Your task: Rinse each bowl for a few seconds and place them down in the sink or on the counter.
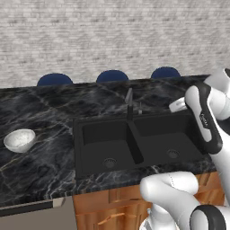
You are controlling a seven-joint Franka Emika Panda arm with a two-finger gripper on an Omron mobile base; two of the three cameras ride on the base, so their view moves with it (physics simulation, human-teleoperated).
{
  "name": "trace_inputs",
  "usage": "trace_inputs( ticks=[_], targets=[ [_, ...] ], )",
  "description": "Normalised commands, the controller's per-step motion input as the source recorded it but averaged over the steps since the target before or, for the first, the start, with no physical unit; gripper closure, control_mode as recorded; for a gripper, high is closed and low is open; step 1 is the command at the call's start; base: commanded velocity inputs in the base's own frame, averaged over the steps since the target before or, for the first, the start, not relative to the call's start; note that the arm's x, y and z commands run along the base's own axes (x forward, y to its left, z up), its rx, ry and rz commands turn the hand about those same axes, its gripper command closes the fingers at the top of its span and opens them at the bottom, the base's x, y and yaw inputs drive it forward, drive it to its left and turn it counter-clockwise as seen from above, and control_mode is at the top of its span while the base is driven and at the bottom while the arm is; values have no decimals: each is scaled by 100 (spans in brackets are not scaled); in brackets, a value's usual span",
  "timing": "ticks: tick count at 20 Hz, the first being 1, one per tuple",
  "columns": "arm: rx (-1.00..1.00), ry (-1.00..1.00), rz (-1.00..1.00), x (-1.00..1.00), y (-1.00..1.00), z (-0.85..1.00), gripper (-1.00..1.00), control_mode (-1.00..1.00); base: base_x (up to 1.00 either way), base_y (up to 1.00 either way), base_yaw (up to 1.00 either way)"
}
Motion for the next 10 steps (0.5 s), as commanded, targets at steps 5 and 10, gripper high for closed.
trace_inputs(
  ticks=[5, 10],
  targets=[
    [4, -10, 7, 17, 3, -21, -100, -100, 0, 0, 0],
    [7, -11, 7, 27, 0, -16, -100, -100, 0, 0, 0]
  ],
)
